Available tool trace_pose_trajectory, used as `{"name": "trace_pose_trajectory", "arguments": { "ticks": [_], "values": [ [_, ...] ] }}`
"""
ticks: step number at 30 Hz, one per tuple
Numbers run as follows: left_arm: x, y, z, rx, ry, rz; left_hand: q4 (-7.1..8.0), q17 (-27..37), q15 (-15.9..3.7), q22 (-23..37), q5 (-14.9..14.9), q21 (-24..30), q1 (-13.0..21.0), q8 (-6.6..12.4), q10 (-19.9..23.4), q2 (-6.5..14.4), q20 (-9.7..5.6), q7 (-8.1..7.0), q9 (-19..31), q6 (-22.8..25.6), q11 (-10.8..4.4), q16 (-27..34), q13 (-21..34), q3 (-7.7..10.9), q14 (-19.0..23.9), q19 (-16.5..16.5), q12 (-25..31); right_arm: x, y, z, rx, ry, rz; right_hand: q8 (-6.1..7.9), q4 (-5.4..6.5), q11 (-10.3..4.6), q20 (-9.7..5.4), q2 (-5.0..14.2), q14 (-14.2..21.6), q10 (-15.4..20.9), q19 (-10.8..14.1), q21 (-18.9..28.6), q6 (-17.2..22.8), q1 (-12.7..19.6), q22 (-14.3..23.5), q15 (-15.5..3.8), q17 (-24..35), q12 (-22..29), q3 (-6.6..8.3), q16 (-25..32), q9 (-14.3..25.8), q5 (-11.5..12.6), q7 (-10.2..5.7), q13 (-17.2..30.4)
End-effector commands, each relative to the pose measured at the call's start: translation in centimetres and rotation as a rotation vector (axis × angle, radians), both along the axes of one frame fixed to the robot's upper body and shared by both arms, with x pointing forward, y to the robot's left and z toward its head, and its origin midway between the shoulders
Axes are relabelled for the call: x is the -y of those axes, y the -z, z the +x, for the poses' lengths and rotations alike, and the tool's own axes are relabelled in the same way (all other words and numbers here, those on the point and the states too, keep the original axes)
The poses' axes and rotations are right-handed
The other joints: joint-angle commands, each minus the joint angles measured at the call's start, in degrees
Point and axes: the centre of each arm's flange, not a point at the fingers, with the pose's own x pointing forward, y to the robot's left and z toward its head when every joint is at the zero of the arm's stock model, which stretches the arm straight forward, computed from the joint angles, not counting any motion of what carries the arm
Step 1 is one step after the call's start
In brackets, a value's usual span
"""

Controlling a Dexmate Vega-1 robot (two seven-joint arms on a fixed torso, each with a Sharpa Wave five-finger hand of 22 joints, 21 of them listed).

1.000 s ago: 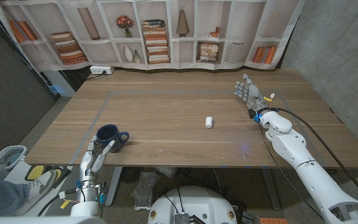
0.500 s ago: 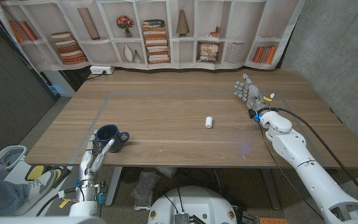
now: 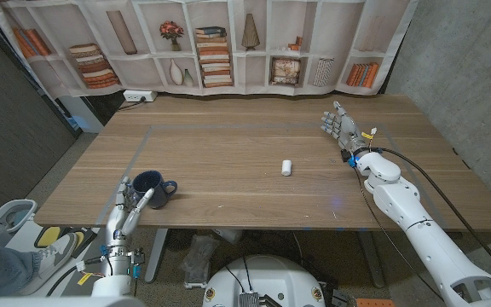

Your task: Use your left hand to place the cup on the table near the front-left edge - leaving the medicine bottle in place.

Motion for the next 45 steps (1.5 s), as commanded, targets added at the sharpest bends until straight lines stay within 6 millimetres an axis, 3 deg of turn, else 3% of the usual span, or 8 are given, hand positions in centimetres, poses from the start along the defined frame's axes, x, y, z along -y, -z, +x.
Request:
{"name": "trace_pose_trajectory", "arguments": {
  "ticks": [1, 31, 45],
  "values": [
    [-0.5, -0.9, -0.8, -0.003, -0.017, 0.011, 0.24, 0.1, 0.44, 0.2, 0.3, 0.3, -0.6, 0.51, -0.2, -0.1, 0.26, 0.02, 0.0, -0.3, 0.36, 0.3, 0.0, -0.24, -0.3, -0.1, 0.3, 0.2, 0.1, 0.0, 0.008, -0.001, 0.013, 0.19, -0.01, -0.28, 0.16, 0.52, 0.4, 0.3, 0.4, -0.2, 0.2, -0.1, 0.3, 0.15, 0.1, 0.0, -0.20, -0.2, 0.2, -0.1, -0.08, 0.2],
    [-1.4, -5.1, -2.6, 0.005, -0.059, 0.082, 0.74, 0.1, 0.47, 0.2, 0.6, 0.8, -1.5, 2.29, 1.8, 0.3, 0.35, -0.58, -0.1, 2.9, 0.89, 1.2, -0.2, -0.68, 1.6, 0.3, 1.6, 0.7, 0.4, 0.1, 0.023, -0.003, 0.044, 0.18, -0.11, 0.07, 0.30, 0.61, 0.7, 0.5, 0.8, -0.5, 0.2, 0.0, 0.3, 0.67, 0.1, 0.0, -0.33, -0.1, 0.2, 0.0, -0.06, 0.2],
    [-1.8, -8.6, -4.0, 0.058, -0.050, 0.104, 0.83, 0.0, 0.20, 0.2, 0.7, 1.1, -1.4, 2.97, 3.5, 0.9, 0.73, -0.68, -0.2, 4.8, 0.33, 1.6, -0.3, -0.62, 3.0, 1.0, 2.3, 1.5, 0.6, 0.3, 0.035, -0.005, 0.065, 0.15, -0.23, 0.32, 0.97, 0.66, 1.2, 0.4, 1.3, -0.7, 0.2, 0.1, 0.3, 1.36, 0.0, 0.0, -0.37, 0.0, 0.2, 0.0, -0.04, 0.2]
  ]
}}
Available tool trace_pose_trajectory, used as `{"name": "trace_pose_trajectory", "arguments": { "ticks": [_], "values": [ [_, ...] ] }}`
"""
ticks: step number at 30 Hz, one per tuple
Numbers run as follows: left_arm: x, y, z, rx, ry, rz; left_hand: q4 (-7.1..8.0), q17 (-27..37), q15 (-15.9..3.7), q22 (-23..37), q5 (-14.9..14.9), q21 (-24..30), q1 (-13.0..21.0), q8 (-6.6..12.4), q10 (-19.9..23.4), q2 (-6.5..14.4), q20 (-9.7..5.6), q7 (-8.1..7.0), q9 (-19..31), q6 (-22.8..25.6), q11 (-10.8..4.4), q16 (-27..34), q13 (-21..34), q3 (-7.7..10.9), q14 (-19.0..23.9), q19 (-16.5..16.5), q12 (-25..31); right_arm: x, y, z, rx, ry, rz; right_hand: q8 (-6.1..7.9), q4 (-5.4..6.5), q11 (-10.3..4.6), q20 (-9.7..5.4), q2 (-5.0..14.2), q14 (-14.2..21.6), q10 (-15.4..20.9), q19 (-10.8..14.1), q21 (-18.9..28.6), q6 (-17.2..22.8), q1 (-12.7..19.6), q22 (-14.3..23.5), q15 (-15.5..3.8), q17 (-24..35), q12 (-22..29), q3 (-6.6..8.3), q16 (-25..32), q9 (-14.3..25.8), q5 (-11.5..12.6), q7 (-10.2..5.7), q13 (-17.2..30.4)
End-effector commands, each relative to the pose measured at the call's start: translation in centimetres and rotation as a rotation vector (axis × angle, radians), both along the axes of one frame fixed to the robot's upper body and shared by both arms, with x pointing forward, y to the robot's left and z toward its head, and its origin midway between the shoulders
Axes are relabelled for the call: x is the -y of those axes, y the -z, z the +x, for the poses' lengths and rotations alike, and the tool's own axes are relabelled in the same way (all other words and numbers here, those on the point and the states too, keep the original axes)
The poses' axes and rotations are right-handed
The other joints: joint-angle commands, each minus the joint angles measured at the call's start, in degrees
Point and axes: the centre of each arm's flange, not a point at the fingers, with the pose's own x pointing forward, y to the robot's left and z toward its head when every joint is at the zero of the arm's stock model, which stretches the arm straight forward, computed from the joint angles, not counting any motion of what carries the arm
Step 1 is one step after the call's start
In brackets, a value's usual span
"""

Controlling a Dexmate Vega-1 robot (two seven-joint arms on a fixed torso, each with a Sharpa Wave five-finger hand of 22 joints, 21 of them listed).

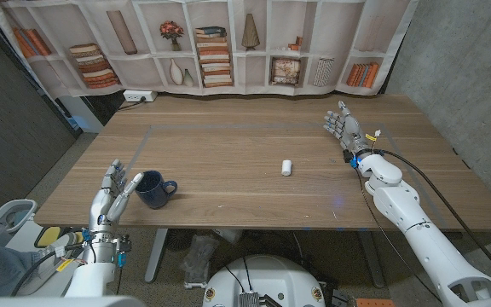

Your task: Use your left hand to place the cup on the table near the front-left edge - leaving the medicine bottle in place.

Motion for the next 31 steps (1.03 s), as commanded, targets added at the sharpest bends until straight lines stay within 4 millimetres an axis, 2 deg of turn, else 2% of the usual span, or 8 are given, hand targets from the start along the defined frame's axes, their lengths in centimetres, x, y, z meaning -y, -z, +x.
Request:
{"name": "trace_pose_trajectory", "arguments": {
  "ticks": [1, 23, 31],
  "values": [
    [-0.4, -2.6, -1.2, 0.024, -0.003, 0.031, 0.23, 0.2, 0.14, 0.2, 0.4, 0.4, 0.0, 0.47, 0.7, 0.4, 0.31, -0.18, 0.1, 0.6, -0.23, 0.6, 0.0, 0.03, 0.6, 0.6, 0.6, 0.6, 0.3, 0.1, 0.004, 0.001, 0.015, 0.15, 0.01, 0.02, -0.06, 0.45, 0.1, 0.1, 0.2, -0.2, 0.2, 0.4, 0.3, 0.35, 0.2, 0.0, -0.13, 0.0, 0.2, 0.0, -0.05, 0.2],
    [-1.2, -5.4, -2.0, 0.060, -0.030, 0.096, 0.36, 0.1, 0.14, 0.3, 0.4, 0.5, -0.1, 0.50, 0.7, 0.8, 0.28, -0.09, 0.1, 1.1, -0.13, 0.5, -0.1, 0.01, 0.8, 0.7, 0.6, 0.5, 0.3, -0.1, 0.002, 0.010, 0.013, 0.16, -0.03, -0.07, 0.02, 0.61, 0.1, 0.1, 0.2, -0.5, 0.2, 0.4, 0.4, 0.37, 0.2, 0.0, -0.15, -0.1, 0.2, 0.0, -0.03, 0.2],
    [-1.5, -5.4, -2.1, 0.066, -0.012, 0.065, 0.47, 0.1, -0.11, 0.3, 0.3, 0.6, -0.2, 0.78, 1.6, 1.0, 0.20, 0.01, 0.1, 2.1, -0.41, 0.8, -0.1, -0.05, 1.9, 0.9, 0.9, 0.2, 0.8, -0.1, -0.001, 0.010, 0.028, 0.16, -0.06, -0.04, 0.07, 0.69, 0.0, 0.2, 0.3, -0.6, 0.2, 0.5, 0.4, 0.11, 0.2, 0.0, -0.15, -0.1, 0.2, 0.0, -0.03, 0.2]
  ]
}}
